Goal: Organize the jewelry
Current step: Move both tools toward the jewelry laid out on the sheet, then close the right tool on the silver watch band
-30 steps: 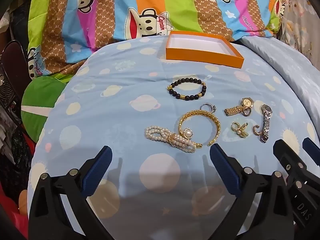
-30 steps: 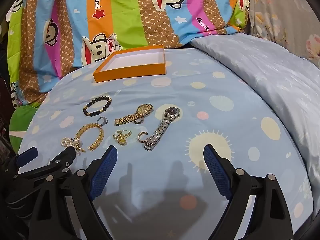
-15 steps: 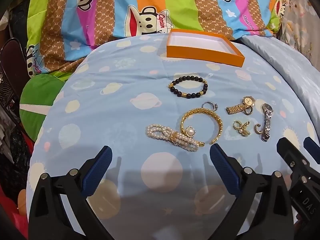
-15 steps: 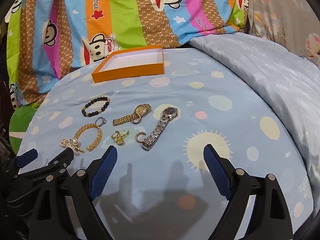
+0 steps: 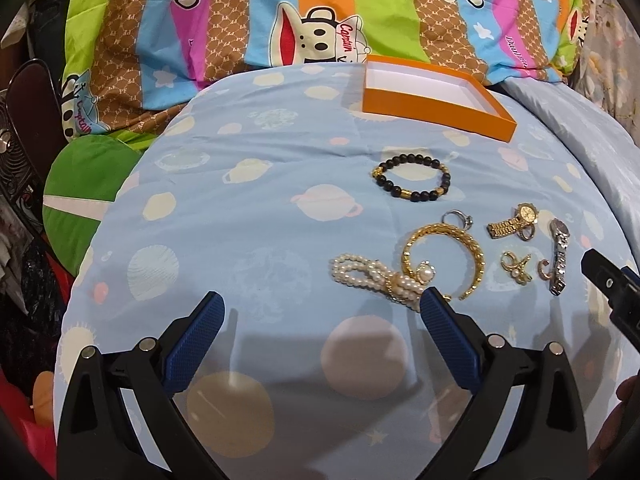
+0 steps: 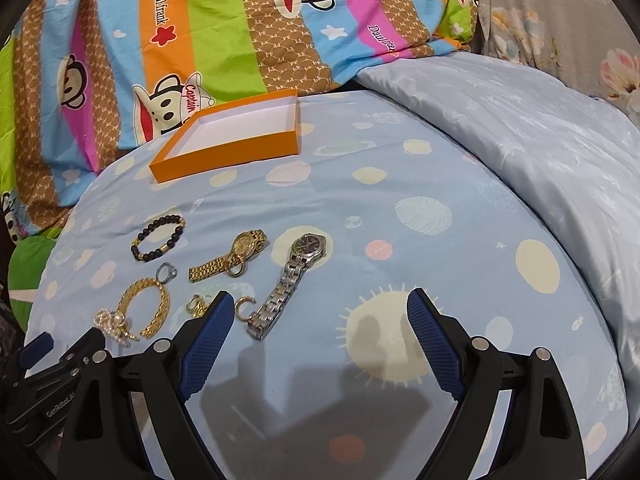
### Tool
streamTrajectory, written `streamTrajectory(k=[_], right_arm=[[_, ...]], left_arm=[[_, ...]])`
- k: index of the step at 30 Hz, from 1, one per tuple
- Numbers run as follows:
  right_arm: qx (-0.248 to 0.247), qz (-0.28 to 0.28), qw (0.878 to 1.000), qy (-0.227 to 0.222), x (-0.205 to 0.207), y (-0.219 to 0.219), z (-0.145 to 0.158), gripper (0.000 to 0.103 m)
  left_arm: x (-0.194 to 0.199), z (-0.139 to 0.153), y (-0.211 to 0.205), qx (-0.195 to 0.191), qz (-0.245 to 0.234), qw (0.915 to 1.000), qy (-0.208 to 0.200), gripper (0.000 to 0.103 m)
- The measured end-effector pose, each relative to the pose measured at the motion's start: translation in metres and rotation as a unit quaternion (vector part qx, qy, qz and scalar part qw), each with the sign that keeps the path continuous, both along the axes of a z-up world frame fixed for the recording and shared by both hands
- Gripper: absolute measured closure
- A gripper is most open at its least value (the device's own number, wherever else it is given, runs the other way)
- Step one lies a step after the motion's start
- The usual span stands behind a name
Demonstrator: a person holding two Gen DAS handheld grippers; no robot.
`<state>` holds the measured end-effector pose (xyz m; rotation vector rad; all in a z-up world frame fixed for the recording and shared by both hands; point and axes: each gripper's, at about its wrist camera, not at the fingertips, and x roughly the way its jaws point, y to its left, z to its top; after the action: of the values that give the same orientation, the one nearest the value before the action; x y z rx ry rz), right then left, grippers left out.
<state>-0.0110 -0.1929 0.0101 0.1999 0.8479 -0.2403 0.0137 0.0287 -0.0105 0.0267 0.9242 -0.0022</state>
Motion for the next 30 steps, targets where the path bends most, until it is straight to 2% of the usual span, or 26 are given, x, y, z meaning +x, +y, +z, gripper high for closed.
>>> streamTrajectory(k=[6, 12, 20, 28, 30], right_arm=[[0.007, -0.013, 1.000, 0.005, 0.018, -0.009, -0.007, 0.019], [0.025, -0.014, 0.999, 0.020, 0.033, -0.013, -0.019, 0.038], [0.024, -0.011, 0.999, 0.029, 0.045, -0.009, -0.027, 0.049], [0.006, -0.011, 1.000, 0.028, 0.051, -0.007, -0.028, 0.076], [0.005, -0.011, 1.000, 0.026, 0.050, -0.008, -0.028, 0.080]], left_arm=[[0.007, -0.002, 0.004, -0.012, -0.001, 0.9999, 0.008, 0.007], [0.011, -0.002, 0.001, -0.021, -0.013, 0.9997, 0.009, 0.007], [0.017, -0.005, 0.000, -0.036, -0.023, 0.9989, 0.019, 0.007], [0.019, -0.002, -0.002, -0.042, -0.029, 0.9985, 0.020, 0.007], [0.018, -0.002, -0.002, -0.044, -0.032, 0.9983, 0.022, 0.007]])
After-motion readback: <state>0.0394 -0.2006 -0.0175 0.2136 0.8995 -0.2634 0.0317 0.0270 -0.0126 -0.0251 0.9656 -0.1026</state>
